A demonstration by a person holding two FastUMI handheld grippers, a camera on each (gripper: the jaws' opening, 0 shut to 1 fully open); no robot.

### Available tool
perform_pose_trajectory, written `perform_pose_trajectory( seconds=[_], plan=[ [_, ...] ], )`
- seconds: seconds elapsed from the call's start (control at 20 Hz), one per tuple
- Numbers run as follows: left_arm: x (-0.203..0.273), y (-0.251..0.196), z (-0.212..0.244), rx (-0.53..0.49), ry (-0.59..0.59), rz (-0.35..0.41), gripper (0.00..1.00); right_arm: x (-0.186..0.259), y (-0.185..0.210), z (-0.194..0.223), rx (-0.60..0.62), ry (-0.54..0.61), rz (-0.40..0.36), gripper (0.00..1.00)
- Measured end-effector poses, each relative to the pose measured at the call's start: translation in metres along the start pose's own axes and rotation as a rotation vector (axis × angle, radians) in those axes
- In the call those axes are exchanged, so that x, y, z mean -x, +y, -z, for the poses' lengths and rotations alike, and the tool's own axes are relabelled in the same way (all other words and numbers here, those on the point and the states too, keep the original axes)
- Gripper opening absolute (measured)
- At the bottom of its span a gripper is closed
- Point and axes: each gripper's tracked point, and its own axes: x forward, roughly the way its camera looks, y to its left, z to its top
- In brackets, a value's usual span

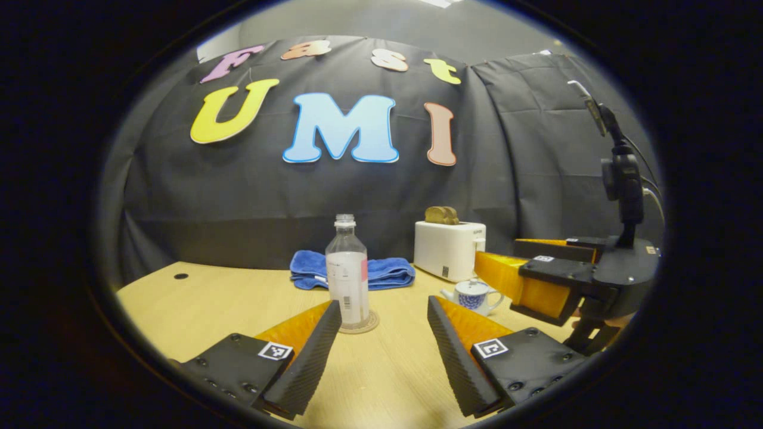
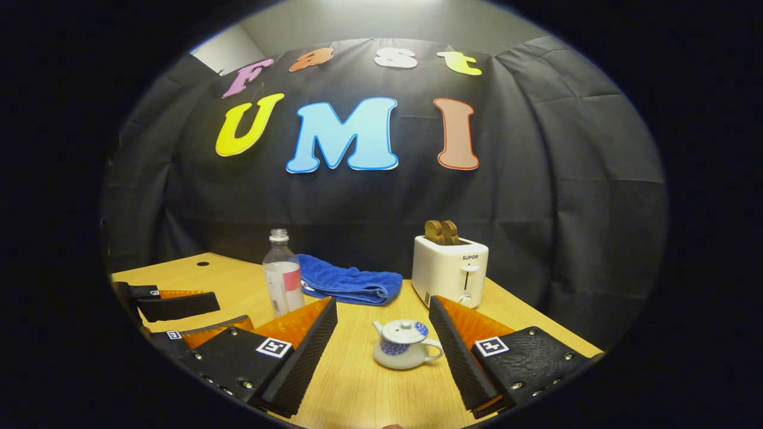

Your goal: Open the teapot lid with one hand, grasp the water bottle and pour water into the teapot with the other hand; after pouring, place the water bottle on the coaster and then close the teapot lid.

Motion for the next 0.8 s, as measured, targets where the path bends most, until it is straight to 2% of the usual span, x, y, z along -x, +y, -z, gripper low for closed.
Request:
perform_pose_trajectory(
  seconds=[0.2,0.45,0.8],
  plan=[
    [0.036,0.0,0.013,-0.017,0.01,-0.036,0.96,0.042,0.019,0.016,-0.006,0.006,-0.041,0.96],
    [0.07,-0.001,0.025,0.024,0.015,-0.059,0.96,0.081,0.026,0.032,-0.013,0.007,-0.037,0.96],
    [0.099,0.0,0.032,0.052,0.011,-0.097,0.96,0.11,0.025,0.04,0.029,-0.017,-0.015,0.96]
  ],
)
